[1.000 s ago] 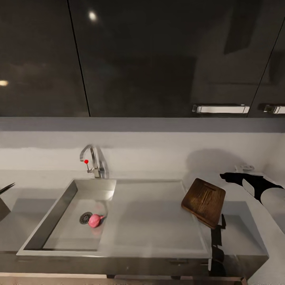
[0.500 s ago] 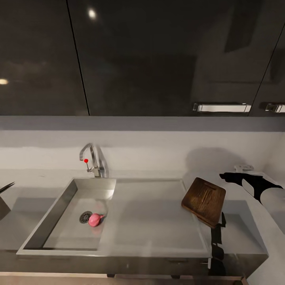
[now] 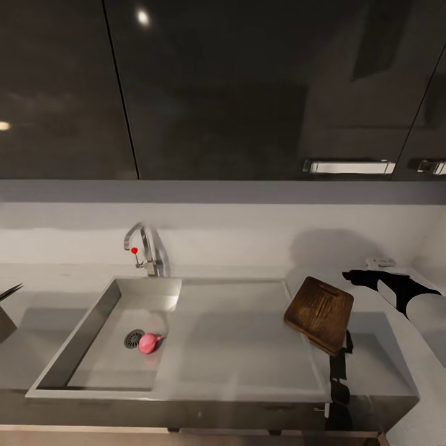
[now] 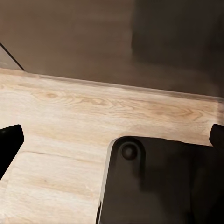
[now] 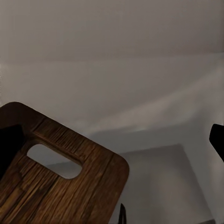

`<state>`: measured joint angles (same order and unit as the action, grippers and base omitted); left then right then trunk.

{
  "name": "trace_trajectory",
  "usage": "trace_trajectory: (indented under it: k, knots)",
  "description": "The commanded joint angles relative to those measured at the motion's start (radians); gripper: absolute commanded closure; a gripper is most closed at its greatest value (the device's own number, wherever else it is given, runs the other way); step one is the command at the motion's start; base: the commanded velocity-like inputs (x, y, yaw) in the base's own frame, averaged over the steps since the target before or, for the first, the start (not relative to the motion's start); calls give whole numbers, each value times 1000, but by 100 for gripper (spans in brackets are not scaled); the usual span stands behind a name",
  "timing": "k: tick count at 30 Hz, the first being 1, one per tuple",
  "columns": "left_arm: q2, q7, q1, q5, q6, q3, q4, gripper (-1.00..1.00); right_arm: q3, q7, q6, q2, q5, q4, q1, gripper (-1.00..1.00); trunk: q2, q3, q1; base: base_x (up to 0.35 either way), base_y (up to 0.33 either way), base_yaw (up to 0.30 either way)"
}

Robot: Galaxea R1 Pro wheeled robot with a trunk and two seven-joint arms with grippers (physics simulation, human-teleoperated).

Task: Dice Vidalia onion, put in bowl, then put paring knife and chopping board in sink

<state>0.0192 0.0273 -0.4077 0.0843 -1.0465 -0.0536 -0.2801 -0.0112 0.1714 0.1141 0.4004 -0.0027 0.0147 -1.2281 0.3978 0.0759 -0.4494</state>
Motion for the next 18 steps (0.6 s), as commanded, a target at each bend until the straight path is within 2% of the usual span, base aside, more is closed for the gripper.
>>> trace_trajectory:
  k: [1, 6, 11, 18]
  knots:
    - [1, 0, 0, -3, -1, -5, -2, -100, -1, 3, 6, 0, 0, 1, -1, -100, 2, 3, -1, 0, 0, 0]
    - [1, 0, 0, -3, -1, -5, -2, -100, -1, 13, 6, 0, 0, 1, -1, -100, 2, 11, -1, 0, 0, 0]
    - [1, 0, 0, -3, -1, -5, -2, -100, 0, 65, 6, 3, 3, 2, -1, -100, 2, 18, -1, 0, 0, 0]
    - [1, -1, 0, -3, -1, -5, -2, -100, 0, 74, 6, 4, 4, 2, -1, -100, 2, 29, -1, 0, 0, 0]
